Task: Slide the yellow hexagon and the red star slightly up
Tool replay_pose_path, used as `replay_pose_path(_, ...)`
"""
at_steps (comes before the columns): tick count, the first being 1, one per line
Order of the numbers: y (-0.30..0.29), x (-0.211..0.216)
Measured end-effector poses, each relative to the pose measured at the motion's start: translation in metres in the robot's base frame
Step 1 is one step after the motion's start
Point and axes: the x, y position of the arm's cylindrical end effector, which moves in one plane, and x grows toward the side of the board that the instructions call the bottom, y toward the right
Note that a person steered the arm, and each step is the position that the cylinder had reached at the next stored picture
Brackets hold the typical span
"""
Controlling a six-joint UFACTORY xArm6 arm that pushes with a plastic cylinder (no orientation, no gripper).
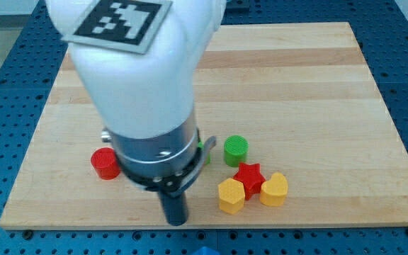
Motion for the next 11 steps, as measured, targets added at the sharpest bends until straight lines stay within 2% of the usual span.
replay_pose_path(1,0.023,-0.019)
replay_pose_path(2,0.027,-0.019)
replay_pose_path(3,0.027,-0.017)
replay_pose_path(4,0.022,0.006)
replay_pose_path(8,0.038,0.006)
replay_pose_path(9,0.067,-0.011)
replay_pose_path(10,0.070,-0.011)
replay_pose_path(11,0.070,-0.036)
